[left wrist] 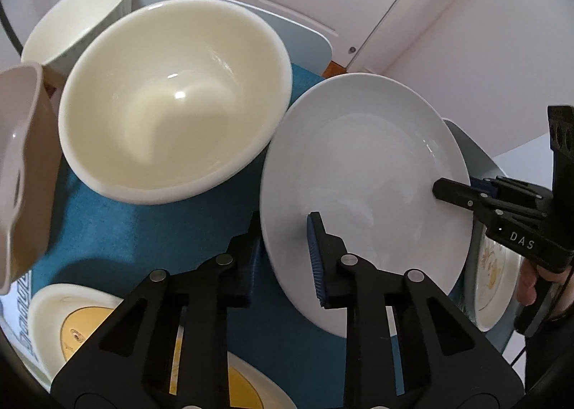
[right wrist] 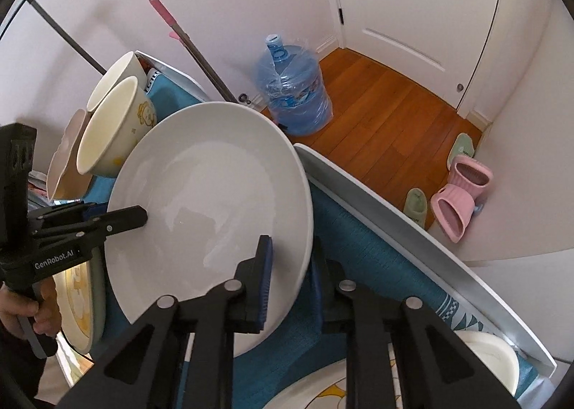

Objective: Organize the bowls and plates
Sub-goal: 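Carry the white plate with both grippers and lower it onto the yellow plate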

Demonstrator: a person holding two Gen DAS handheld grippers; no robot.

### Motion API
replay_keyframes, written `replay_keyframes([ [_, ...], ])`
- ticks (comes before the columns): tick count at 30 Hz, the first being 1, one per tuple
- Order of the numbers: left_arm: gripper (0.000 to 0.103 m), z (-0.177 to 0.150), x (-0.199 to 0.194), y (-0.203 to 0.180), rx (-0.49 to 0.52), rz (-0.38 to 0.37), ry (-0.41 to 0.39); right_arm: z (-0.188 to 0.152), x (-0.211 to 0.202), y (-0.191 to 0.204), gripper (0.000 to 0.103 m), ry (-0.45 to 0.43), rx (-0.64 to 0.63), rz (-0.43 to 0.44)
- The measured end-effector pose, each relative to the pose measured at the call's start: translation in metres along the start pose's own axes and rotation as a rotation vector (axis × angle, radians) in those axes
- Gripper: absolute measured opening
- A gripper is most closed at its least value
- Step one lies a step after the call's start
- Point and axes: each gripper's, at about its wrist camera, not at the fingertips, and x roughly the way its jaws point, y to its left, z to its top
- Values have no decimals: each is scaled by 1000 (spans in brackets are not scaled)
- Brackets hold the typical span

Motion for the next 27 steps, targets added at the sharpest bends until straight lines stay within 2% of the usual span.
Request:
replay_keyframes([
  [4, 21, 3, -4, -6, 11, 2, -11, -2, -4, 0, 18, -4, 3, -8],
  [11, 21, -10, -23, -12, 14, 1, -19, -8, -23, 10, 18, -19, 11, -32],
  [17, 21, -28, -55, 0, 23, -24, -39, -14, -46, 27, 18, -45, 20, -57],
  [24, 21, -51, -113, 27, 73, -52, -67, -32, -82, 68, 18, -74, 48, -58],
  [27, 21, -59, -125, 37, 100, -45, -70, -43, -93, 95, 18, -83, 74, -54],
])
